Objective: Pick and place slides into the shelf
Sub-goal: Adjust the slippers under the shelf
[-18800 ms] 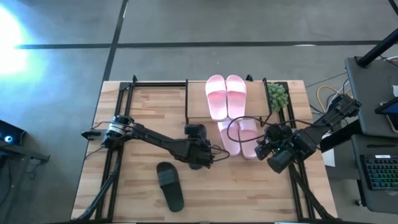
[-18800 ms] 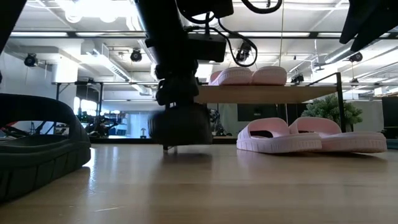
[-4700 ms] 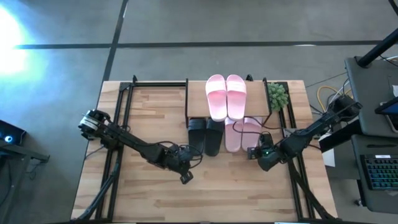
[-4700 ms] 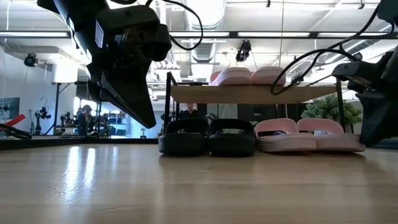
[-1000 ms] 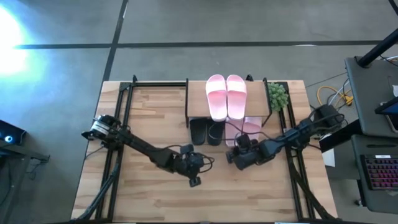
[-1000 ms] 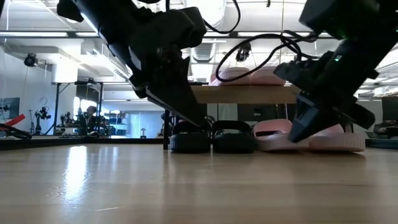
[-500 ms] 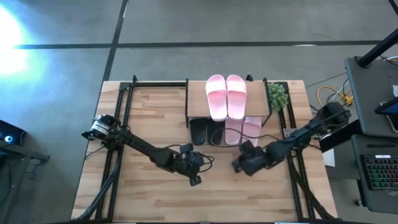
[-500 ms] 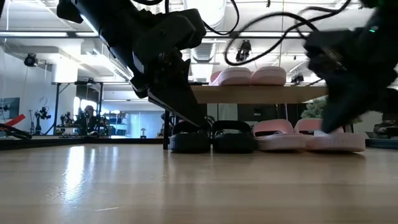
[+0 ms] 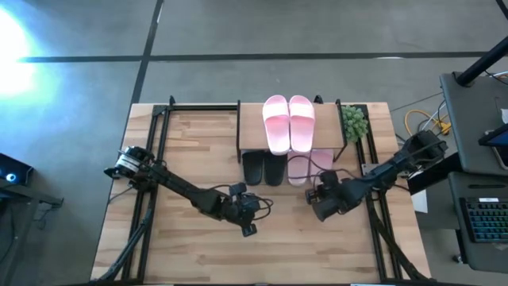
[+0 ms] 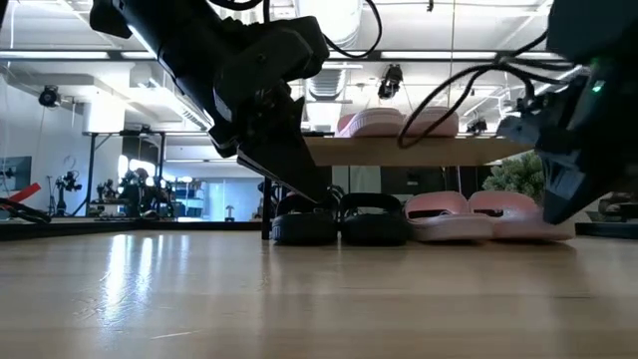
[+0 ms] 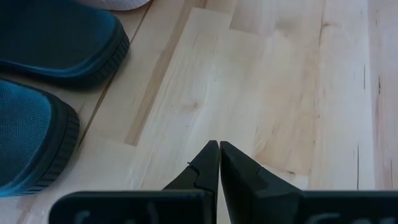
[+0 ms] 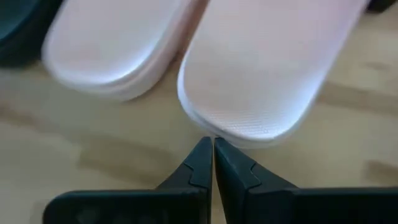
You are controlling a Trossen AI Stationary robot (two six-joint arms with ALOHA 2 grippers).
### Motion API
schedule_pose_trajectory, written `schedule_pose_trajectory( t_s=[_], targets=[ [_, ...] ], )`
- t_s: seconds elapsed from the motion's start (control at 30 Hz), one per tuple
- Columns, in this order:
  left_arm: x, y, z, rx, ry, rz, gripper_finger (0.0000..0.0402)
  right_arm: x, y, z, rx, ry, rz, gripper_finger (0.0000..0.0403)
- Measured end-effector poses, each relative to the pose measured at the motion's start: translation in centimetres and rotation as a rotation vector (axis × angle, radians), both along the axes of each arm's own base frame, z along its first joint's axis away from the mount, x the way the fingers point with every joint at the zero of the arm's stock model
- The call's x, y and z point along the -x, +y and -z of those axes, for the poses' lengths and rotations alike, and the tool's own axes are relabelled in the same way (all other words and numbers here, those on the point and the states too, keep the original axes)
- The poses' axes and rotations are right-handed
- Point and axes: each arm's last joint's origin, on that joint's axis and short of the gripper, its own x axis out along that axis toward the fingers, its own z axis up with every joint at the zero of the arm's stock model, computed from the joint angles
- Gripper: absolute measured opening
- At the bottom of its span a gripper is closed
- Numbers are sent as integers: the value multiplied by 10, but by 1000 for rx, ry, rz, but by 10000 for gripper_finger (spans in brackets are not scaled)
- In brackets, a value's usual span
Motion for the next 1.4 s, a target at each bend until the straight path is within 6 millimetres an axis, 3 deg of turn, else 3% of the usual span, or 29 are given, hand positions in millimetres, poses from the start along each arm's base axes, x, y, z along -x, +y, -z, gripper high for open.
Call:
schedule_pose_trajectory(
  t_s=[0.23,0.5,0.73,1.17,1.3,1.4],
  targets=[
    [2,2,4,21,10,-25,0,6,-9,-4,-7,59,40,11],
    [10,25,26,149,67,-137,0,1,20,-27,-133,-132,-200,11],
    [3,56,29,26,60,-74,0,-1,31,-41,-88,-228,-229,11],
    [-8,124,27,-95,64,-119,0,-2,32,-42,-67,-231,-228,11],
    [-8,125,27,-69,63,-106,0,-2,32,-42,-65,-230,-228,11],
    [-10,107,22,-13,39,-63,0,-2,31,-42,-61,-226,-229,11]
  ],
)
